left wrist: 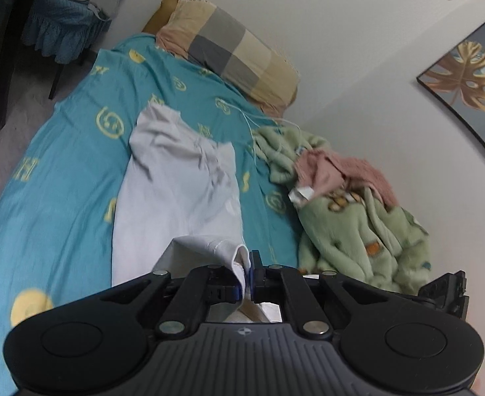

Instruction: Fold clothes

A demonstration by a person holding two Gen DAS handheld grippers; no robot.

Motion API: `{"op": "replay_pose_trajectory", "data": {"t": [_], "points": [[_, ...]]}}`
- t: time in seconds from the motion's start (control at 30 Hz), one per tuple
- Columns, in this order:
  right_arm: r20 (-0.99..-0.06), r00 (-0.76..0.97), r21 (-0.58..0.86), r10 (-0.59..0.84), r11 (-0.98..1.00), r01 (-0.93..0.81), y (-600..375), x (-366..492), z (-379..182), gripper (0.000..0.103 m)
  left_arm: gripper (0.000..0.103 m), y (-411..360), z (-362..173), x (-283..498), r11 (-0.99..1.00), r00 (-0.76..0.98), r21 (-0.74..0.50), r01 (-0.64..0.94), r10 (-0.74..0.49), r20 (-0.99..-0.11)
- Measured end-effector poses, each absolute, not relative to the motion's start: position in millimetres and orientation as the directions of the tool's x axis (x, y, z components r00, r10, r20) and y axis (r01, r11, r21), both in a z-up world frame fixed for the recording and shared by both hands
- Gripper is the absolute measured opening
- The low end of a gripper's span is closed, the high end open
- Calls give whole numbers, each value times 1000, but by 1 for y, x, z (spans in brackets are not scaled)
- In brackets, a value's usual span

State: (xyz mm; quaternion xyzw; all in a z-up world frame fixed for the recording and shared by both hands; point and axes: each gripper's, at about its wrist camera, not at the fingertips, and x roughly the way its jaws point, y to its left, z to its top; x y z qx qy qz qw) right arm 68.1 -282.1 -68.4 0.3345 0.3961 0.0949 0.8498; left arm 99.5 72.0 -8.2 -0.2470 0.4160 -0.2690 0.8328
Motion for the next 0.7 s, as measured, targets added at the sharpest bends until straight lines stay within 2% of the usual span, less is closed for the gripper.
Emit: {"op": "replay_pose_trajectory", "data": {"t": [0.27,0.4,0.47,0.57,0.6,0.63,0.7], "points": [[-698,624,572,352,798,190,-299,175,-136,8,7,42,-89,217,836,542,-511,202,-530,-653],[-735,596,530,323,821,209,-300,201,-167,8,7,35,-131,242,865,526,-471,174,-486,-698],[-749,587,507,308,837,207,-297,206,-175,9,10,32,-142,247,880,519,-440,181,-465,-717],[-755,587,484,294,853,196,-292,205,-175,10,25,31,-139,241,888,541,-414,198,-452,-710],[-755,588,477,289,857,192,-290,203,-173,10,38,30,-134,236,888,549,-413,202,-452,-703],[-754,592,473,284,860,189,-288,200,-170,13,47,29,-130,231,888,557,-411,207,-452,-697],[-743,608,476,280,860,185,-286,191,-161,29,54,26,-119,216,897,575,-380,224,-437,-692]]}}
